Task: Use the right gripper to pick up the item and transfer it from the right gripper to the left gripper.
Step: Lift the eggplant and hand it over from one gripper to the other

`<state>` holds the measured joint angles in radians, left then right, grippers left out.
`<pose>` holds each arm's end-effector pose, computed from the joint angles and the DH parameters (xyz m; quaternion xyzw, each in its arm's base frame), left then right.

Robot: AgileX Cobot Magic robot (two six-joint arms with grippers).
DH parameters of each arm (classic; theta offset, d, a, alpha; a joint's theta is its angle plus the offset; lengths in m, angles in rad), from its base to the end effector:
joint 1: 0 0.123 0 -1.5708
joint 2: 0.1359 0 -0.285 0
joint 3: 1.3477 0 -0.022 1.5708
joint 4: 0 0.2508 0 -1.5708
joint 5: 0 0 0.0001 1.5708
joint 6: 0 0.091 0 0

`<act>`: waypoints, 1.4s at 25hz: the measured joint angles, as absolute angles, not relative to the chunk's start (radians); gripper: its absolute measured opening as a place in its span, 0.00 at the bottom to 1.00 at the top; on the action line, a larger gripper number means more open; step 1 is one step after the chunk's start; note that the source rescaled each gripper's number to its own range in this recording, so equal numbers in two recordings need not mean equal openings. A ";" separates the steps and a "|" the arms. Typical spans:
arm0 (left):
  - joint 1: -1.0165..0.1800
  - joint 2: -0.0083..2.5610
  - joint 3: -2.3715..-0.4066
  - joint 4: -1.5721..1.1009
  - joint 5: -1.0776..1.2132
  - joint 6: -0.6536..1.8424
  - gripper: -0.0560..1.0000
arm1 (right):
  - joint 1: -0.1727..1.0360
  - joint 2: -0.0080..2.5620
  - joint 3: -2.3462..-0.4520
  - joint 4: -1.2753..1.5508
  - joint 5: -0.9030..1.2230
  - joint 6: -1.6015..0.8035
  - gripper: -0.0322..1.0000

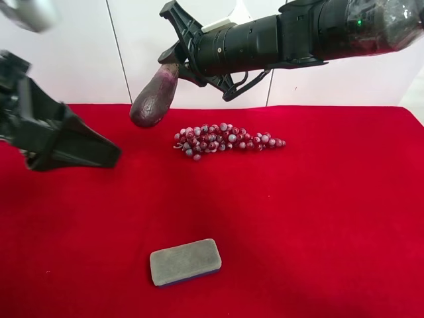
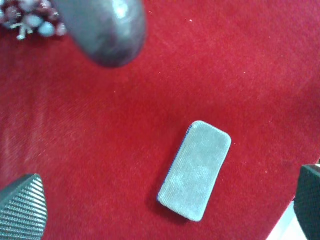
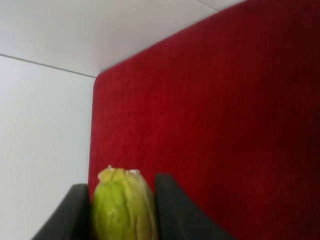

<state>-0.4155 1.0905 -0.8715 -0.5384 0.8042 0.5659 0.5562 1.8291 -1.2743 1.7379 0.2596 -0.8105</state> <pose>0.1789 -0.1157 0.3160 0.3297 0.8622 -0.2163 0.3180 0.3475 0.2432 0.2566 0.0880 0.8313 0.4436 0.3232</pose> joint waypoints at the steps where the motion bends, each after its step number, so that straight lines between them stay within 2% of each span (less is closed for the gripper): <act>1: -0.427 1.111 -0.878 -0.533 0.797 0.566 1.00 | 0.556 1.829 -1.274 1.738 0.260 -0.810 0.03; 9: -0.440 1.223 -0.930 -0.532 0.755 0.535 1.00 | 0.556 1.829 -1.274 1.738 0.257 -0.810 0.03; 35: -0.440 1.281 -0.943 -0.533 0.649 0.625 1.00 | 0.556 1.829 -1.274 1.738 0.249 -0.810 0.03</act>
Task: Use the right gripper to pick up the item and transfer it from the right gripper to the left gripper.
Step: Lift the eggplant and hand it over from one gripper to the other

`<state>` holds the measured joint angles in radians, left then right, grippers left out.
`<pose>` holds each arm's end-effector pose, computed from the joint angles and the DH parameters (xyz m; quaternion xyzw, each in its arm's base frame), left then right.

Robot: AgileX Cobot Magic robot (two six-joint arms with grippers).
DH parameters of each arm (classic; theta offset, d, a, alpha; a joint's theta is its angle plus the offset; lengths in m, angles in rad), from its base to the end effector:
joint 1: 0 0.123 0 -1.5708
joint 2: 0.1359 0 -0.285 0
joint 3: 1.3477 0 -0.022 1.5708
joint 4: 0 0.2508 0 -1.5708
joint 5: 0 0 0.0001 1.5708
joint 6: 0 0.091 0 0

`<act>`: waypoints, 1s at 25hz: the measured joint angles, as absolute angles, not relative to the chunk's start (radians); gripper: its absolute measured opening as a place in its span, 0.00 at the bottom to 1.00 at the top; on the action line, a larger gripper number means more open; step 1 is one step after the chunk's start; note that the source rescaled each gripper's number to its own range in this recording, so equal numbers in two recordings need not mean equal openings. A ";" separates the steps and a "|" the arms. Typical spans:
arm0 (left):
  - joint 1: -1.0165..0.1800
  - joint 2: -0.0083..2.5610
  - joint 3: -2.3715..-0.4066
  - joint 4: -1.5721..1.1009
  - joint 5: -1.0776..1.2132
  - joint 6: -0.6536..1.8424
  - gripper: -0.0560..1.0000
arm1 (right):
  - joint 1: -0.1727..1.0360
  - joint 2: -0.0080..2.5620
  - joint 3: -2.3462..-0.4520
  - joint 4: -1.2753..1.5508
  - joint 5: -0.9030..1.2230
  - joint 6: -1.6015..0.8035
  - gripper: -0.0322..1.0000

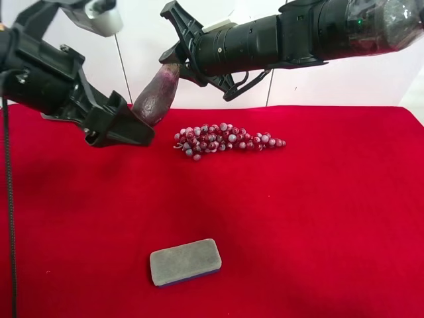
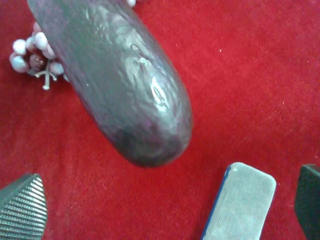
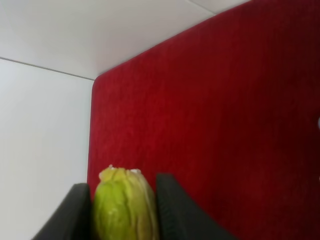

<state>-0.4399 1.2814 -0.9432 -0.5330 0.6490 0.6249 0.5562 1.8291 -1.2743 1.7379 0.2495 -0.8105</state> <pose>0.2262 -0.1374 0.2997 0.3368 0.8588 -0.1891 0.3364 0.3480 0.2426 0.2563 0.0908 0.8318 0.4403 0.3258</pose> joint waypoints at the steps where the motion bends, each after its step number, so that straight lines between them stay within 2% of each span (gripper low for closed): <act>1: -0.440 1.295 -0.951 -0.533 0.651 0.625 1.00 | 0.556 1.829 -1.274 1.738 0.249 -0.810 0.03; 11: -0.440 1.382 -1.058 -0.534 0.649 0.623 1.00 | 0.556 1.829 -1.274 1.738 0.249 -0.810 0.03; 18: -0.444 1.442 -1.065 -0.537 0.622 0.623 1.00 | 0.556 1.829 -1.274 1.738 0.249 -0.810 0.03; 25: -0.541 1.486 -1.065 -0.536 0.539 0.621 1.00 | 0.556 1.829 -1.274 1.738 0.256 -0.810 0.03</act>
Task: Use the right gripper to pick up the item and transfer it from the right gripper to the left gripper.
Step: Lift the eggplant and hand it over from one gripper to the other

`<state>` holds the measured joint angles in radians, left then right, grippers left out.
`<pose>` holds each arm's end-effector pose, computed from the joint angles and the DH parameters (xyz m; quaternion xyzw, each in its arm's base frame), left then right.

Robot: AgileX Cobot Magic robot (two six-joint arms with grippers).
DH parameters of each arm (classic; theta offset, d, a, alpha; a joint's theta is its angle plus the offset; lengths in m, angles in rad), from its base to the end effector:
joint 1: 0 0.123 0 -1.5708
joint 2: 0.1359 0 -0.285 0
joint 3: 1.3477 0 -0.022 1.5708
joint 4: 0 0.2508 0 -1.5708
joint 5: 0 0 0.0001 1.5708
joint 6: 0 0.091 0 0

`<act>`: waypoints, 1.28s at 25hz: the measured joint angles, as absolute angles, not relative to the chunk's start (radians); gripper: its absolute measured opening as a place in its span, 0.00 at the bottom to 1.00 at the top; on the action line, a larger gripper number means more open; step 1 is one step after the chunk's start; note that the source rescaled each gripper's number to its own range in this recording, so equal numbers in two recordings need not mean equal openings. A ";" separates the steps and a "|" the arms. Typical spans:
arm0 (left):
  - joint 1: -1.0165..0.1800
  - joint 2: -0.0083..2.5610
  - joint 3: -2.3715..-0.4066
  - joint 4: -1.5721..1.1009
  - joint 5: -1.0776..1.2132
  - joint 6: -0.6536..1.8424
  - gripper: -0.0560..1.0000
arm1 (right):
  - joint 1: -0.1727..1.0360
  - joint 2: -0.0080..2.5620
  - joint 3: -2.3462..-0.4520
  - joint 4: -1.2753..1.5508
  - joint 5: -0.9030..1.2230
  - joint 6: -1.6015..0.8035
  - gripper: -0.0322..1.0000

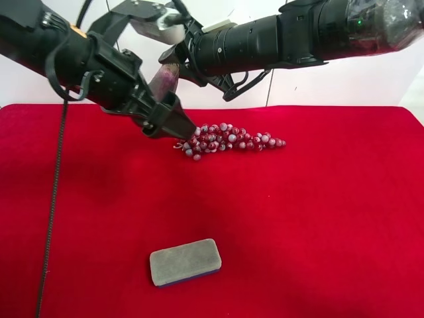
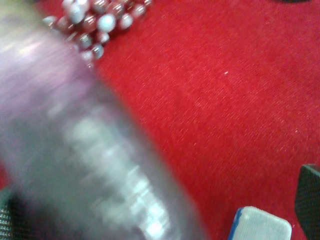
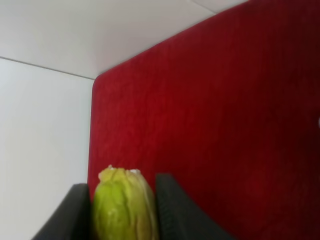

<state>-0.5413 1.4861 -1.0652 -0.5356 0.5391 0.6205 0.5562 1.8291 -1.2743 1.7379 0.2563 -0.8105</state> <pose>0.2614 -0.1850 0.2827 0.3578 0.8492 -0.1921 0.3376 0.3476 0.2430 0.2565 0.0889 0.8314 0.4425 0.3240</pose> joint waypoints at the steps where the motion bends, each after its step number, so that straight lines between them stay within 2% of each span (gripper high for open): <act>1: -0.548 1.487 -1.068 -0.533 0.533 0.618 1.00 | 0.556 1.829 -1.274 1.738 0.257 -0.810 0.03; 29: -0.550 1.495 -1.098 -0.526 0.487 0.592 1.00 | 0.555 1.829 -1.281 1.753 0.261 -0.810 0.03; 30: -0.550 1.495 -1.098 -0.526 0.482 0.589 0.98 | 0.555 1.829 -1.281 1.754 0.260 -0.810 0.03; 31: -0.550 1.495 -1.098 -0.526 0.476 0.587 0.92 | 0.555 1.829 -1.281 1.754 0.260 -0.810 0.03; 32: -0.550 1.495 -1.098 -0.525 0.471 0.587 0.80 | 0.555 1.828 -1.281 1.754 0.260 -0.810 0.03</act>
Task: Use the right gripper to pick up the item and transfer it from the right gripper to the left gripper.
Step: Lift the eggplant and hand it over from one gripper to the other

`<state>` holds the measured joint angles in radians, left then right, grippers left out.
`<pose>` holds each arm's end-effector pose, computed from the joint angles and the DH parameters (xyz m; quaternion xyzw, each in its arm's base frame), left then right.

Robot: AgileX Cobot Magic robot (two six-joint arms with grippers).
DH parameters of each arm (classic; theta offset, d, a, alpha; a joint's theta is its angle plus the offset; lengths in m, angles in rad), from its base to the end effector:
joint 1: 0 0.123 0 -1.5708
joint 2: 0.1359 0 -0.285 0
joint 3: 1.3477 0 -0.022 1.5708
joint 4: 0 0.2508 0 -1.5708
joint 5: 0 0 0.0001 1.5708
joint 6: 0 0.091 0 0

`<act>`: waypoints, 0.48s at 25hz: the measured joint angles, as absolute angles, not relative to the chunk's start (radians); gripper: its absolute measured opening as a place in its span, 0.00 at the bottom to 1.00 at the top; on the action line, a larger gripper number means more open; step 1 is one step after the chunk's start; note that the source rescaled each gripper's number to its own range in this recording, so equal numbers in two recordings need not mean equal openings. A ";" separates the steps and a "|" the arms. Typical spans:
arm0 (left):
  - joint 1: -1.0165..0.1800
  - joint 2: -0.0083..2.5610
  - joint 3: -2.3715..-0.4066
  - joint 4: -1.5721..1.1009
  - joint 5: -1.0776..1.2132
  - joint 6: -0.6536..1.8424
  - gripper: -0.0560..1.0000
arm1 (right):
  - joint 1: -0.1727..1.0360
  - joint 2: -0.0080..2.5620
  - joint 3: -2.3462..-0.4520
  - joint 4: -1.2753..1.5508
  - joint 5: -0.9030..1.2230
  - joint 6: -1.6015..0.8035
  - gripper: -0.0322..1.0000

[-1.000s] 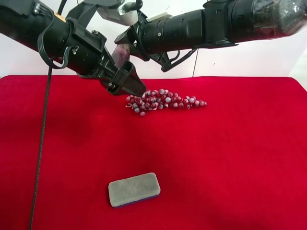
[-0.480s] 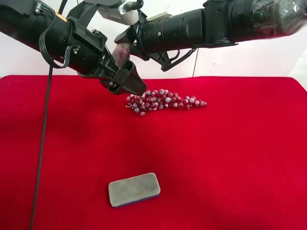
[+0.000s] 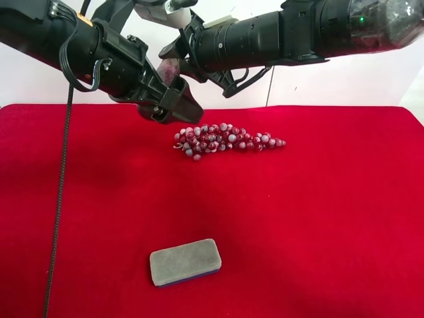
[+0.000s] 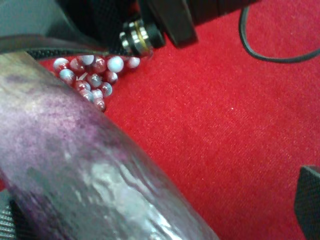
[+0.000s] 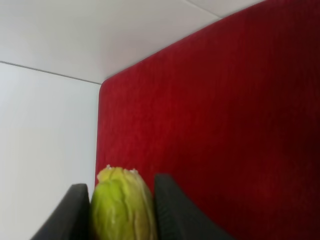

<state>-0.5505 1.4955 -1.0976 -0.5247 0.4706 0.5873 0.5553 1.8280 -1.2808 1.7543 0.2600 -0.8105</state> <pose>0.2696 -0.1898 0.2929 0.3386 0.8417 -0.1906 0.3750 0.3484 0.2433 0.2594 0.0943 0.8274 0.4492 0.3236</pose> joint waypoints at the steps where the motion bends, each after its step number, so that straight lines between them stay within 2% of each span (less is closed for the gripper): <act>1: -0.550 1.497 -1.098 -0.521 0.463 0.586 0.66 | 0.555 1.827 -1.281 1.754 0.260 -0.810 0.03; 2: -0.550 1.497 -1.098 -0.518 0.454 0.586 0.47 | 0.555 1.826 -1.281 1.753 0.257 -0.810 0.03; 3: -0.550 1.497 -1.098 -0.516 0.452 0.582 0.41 | 0.555 1.826 -1.281 1.754 0.248 -0.810 0.03; 12: -0.550 1.497 -1.098 -0.517 0.449 0.581 0.42 | 0.554 1.821 -1.281 1.754 0.246 -0.810 0.03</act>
<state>-0.5505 1.4966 -1.0976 -0.5172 0.4495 0.5805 0.5543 1.8209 -1.2808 1.7544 0.2457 -0.8105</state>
